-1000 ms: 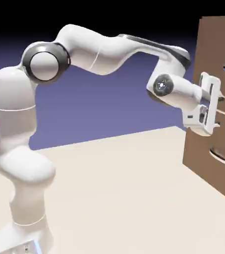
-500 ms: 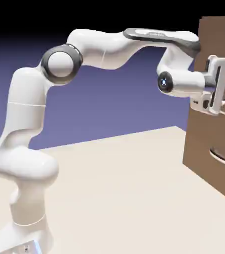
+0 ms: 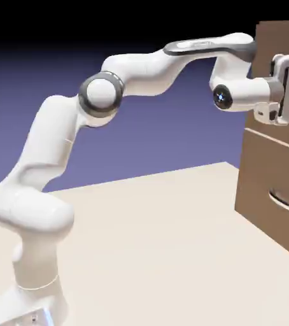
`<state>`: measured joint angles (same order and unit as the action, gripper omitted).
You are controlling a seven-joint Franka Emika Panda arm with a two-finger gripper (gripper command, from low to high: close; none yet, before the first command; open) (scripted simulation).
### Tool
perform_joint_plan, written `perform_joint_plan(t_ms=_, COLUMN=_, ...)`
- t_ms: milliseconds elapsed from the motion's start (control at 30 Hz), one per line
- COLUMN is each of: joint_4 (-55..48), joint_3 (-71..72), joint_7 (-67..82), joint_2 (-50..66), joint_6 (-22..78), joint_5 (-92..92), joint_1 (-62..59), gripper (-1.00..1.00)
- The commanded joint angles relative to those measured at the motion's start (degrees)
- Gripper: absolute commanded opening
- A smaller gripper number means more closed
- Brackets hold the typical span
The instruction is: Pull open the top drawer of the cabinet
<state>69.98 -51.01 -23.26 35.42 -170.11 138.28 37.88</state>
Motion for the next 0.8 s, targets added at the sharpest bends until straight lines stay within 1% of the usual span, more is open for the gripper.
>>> perform_joint_plan(t_ms=0, joint_4=2.1, joint_3=-1.1, joint_7=2.1, joint_2=-1.4, joint_6=0.4, joint_5=1.5, joint_1=1.5, gripper=-1.00)
perform_joint_plan(t_ms=233, joint_4=16.4, joint_3=-10.2, joint_7=17.4, joint_2=-11.9, joint_6=2.3, joint_5=10.9, joint_1=14.6, gripper=-1.00)
perform_joint_plan(t_ms=367, joint_4=22.5, joint_3=-16.4, joint_7=26.1, joint_2=-17.7, joint_6=2.4, joint_5=15.4, joint_1=22.9, gripper=-1.00)
perform_joint_plan(t_ms=600, joint_4=28.4, joint_3=-28.3, joint_7=39.5, joint_2=-25.4, joint_6=1.7, joint_5=22.4, joint_1=37.4, gripper=-1.00)
perform_joint_plan(t_ms=767, joint_4=30.4, joint_3=-38.2, joint_7=42.4, joint_2=-26.9, joint_6=1.7, joint_5=24.1, joint_1=47.8, gripper=-1.00)
